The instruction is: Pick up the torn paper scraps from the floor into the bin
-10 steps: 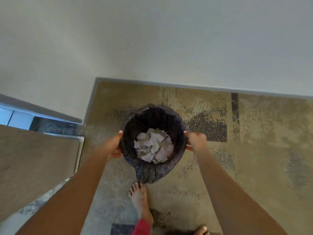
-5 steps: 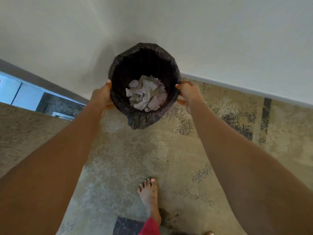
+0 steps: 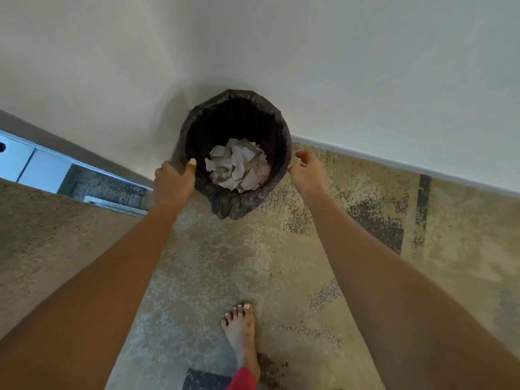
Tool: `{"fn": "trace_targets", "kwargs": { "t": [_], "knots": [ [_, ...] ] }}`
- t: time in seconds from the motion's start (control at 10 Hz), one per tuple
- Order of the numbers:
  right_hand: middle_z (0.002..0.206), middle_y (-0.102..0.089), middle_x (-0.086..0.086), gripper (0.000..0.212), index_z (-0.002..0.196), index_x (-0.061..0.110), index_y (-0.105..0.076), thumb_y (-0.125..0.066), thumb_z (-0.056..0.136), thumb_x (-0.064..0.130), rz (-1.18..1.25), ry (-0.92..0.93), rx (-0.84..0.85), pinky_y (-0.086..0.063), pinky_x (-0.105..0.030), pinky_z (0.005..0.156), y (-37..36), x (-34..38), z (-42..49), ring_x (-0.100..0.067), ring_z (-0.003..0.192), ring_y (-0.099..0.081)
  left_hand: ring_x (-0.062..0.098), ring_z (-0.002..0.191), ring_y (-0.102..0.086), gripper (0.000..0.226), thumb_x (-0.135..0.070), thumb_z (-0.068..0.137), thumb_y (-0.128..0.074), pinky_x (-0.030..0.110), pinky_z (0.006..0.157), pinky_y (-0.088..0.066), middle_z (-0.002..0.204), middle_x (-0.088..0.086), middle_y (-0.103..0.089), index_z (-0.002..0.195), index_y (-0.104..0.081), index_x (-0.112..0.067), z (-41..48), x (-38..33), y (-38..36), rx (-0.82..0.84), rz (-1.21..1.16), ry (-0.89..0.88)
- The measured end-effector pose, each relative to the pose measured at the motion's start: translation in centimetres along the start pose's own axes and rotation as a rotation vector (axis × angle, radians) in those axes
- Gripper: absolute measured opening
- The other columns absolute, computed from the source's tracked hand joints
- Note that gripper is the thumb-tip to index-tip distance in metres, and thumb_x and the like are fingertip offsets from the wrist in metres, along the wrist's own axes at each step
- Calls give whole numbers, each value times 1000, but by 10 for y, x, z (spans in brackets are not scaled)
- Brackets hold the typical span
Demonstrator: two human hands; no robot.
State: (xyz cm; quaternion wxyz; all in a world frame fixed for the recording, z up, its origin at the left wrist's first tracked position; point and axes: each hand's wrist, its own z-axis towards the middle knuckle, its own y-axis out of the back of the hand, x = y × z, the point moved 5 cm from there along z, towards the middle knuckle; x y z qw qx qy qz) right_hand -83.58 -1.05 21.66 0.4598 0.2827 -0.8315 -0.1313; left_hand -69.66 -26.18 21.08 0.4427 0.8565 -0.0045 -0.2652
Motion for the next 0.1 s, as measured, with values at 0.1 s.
{"fn": "trace_targets", "kwargs": {
  "t": [0.1],
  "knots": [
    [133,-50,-3,47,132,16,-47,-52,86,3,-118,108,-37,-54,-33,73,10,3,-17,-21,99,-59,41,129,-40,72,-48,95,-47,49,103,-35,141,26,-38,141,-30,4,-27,-8,2,-59,44,-145]
  ]
}}
